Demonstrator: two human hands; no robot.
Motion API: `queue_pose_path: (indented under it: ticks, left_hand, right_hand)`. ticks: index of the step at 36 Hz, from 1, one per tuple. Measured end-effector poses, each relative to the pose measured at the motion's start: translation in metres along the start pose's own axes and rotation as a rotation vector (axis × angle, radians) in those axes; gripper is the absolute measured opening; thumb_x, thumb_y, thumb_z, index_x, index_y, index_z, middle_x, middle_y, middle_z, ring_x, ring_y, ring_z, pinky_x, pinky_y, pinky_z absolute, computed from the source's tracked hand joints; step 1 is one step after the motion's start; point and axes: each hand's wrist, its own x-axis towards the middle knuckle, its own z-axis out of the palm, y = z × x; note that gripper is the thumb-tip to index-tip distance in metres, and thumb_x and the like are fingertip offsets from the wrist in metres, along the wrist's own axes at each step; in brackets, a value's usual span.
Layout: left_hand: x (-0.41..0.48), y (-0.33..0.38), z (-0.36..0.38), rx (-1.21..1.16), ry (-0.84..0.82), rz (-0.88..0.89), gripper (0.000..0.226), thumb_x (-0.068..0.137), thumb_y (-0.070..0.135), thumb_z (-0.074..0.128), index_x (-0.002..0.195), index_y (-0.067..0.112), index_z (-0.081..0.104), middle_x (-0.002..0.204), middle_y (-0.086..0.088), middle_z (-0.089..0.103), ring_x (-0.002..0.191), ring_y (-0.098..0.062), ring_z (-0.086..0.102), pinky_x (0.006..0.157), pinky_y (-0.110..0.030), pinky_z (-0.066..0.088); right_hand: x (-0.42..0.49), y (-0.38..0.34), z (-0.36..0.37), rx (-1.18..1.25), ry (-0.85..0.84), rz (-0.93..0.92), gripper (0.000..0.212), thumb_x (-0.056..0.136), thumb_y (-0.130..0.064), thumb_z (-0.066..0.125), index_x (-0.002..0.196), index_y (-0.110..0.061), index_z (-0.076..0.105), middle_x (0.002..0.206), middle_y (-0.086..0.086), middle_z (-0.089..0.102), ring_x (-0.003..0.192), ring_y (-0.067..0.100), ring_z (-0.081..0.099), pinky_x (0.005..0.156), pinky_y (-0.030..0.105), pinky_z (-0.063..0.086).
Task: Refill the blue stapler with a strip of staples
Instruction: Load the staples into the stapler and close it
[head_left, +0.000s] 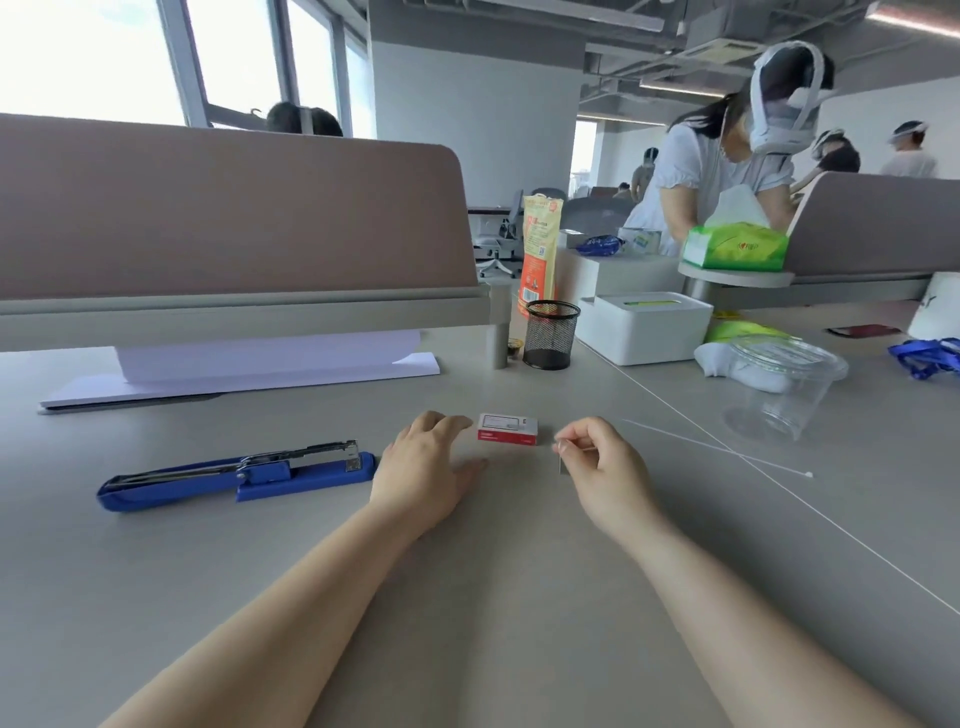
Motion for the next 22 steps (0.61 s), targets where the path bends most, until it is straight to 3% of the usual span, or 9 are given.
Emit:
queue_pose_path:
  ticks: [5, 10, 14, 19, 22]
  left_hand:
    - [-0.053, -0.028, -0.049, 0.074, 0.103, 0.090, 0.043, 0.082, 0.046, 0.059, 0.121, 0.030, 0.052, 0.118, 0.004, 0.056, 0.105, -0.022, 0.055, 0.090, -0.039, 0.044]
    - [-0.091, -0.075, -0.099, 0.180, 0.218, 0.009, 0.037, 0.081, 0.040, 0.062, 0.116, 0.029, 0.057, 0.113, 0.002, 0.059, 0.103, -0.025, 0.055, 0.087, -0.039, 0.044]
    - [-0.108, -0.109, -0.120, 0.247, 0.275, -0.075, 0.035, 0.081, 0.037, 0.064, 0.113, 0.028, 0.059, 0.113, 0.000, 0.057, 0.104, -0.028, 0.053, 0.087, -0.039, 0.042]
    - [-0.102, -0.132, -0.127, 0.297, 0.302, -0.102, 0.040, 0.083, 0.041, 0.059, 0.121, 0.028, 0.054, 0.127, 0.004, 0.054, 0.118, -0.025, 0.047, 0.095, -0.039, 0.037]
    - [-0.093, -0.143, -0.124, 0.286, 0.281, -0.127, 0.047, 0.083, 0.051, 0.047, 0.127, 0.032, 0.050, 0.136, 0.008, 0.051, 0.130, -0.018, 0.039, 0.107, -0.037, 0.026]
  right_hand:
    - [-0.011, -0.026, 0.027, -0.011, -0.106, -0.090, 0.008, 0.088, -0.021, 0.053, 0.081, -0.025, 0.055, 0.080, -0.002, 0.065, 0.078, 0.016, 0.060, 0.069, 0.028, 0.045]
    - [-0.021, -0.066, 0.075, -0.034, -0.178, -0.208, 0.007, 0.087, -0.021, 0.052, 0.083, -0.024, 0.057, 0.072, -0.012, 0.060, 0.070, 0.014, 0.058, 0.069, 0.034, 0.048]
    - [-0.024, -0.095, 0.117, -0.006, -0.149, -0.280, 0.008, 0.088, -0.016, 0.050, 0.086, -0.016, 0.057, 0.086, 0.000, 0.064, 0.078, 0.019, 0.058, 0.073, 0.033, 0.047]
    - [-0.016, -0.114, 0.147, 0.016, -0.065, -0.380, 0.008, 0.088, -0.013, 0.049, 0.088, -0.013, 0.057, 0.086, 0.002, 0.064, 0.077, 0.019, 0.057, 0.071, 0.032, 0.049]
    - [-0.011, -0.109, 0.155, -0.037, -0.057, -0.458, 0.008, 0.088, -0.012, 0.049, 0.091, -0.011, 0.057, 0.088, 0.002, 0.063, 0.079, 0.019, 0.057, 0.072, 0.033, 0.050]
